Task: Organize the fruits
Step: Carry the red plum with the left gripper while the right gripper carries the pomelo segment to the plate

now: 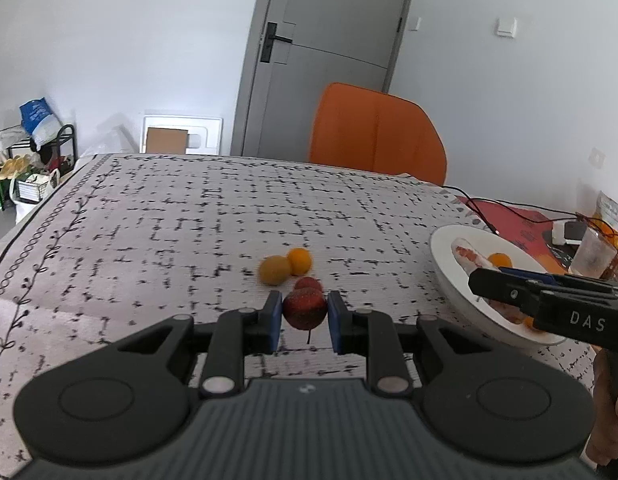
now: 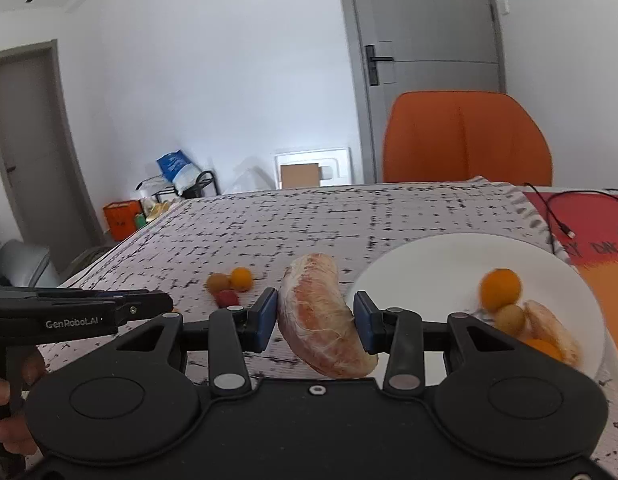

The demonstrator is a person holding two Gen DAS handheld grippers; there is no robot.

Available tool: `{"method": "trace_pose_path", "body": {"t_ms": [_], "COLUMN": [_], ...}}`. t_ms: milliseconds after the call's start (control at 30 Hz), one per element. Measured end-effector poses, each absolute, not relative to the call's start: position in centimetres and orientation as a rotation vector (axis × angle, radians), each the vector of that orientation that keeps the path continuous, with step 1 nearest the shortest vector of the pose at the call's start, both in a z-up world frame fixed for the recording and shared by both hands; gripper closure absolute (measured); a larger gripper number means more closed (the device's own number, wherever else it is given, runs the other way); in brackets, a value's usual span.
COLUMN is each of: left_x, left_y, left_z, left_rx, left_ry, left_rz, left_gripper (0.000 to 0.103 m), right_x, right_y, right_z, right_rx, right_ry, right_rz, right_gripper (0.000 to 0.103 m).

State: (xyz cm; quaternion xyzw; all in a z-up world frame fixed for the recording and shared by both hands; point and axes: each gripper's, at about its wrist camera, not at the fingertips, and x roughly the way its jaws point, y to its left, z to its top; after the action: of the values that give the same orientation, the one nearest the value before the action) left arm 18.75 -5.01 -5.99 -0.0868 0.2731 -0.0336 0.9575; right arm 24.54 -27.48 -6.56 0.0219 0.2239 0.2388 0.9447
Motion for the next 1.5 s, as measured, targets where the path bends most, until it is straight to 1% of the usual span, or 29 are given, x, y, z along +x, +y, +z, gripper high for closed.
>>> {"method": "trace_pose_path", "body": {"t_ms": [400,767,833,867,1133,1500], "left_x": [20.3,22.1,22.4,22.5,23.2,24.0], "left_y": [-8.5,-11.1,-11.4,-11.7,-13.4,-16.1], "left_z": [-5.5,-5.1,-5.2,-5.2,-4.9,-4.8], "left_rx": [-0.124,-0.092,-0.087,-0.082,-0.06,-0.045], "left_ry": [0.554,0.553,0.557,0.558,0.555,0.553], "left_rz": [-0.132,-0.176,-0.185,-0.188,-0.215,-0.272], "left_gripper": [0.081,0.081,0.081,0.081,0.081,0.08], "right_x": [26.3,27.4,27.5,27.6,26.1,23.8], "right_y": [-31.6,-33.0,-33.2,-33.2,-34.8,-37.3], "right_z": [-7.6,-8.5,-8.7,-8.7,-7.8,-7.9], "right_rx": [0.134,0.148,0.152,0.15,0.184,0.221], "right_ry": [0.447,0.439,0.432,0.431,0.393,0.402], "right_rz": [0.384,0.31,0.317,0.316,0.311,0.296], "right_gripper": [0.064,0.063,0.062,0.058,0.058,0.057]}}
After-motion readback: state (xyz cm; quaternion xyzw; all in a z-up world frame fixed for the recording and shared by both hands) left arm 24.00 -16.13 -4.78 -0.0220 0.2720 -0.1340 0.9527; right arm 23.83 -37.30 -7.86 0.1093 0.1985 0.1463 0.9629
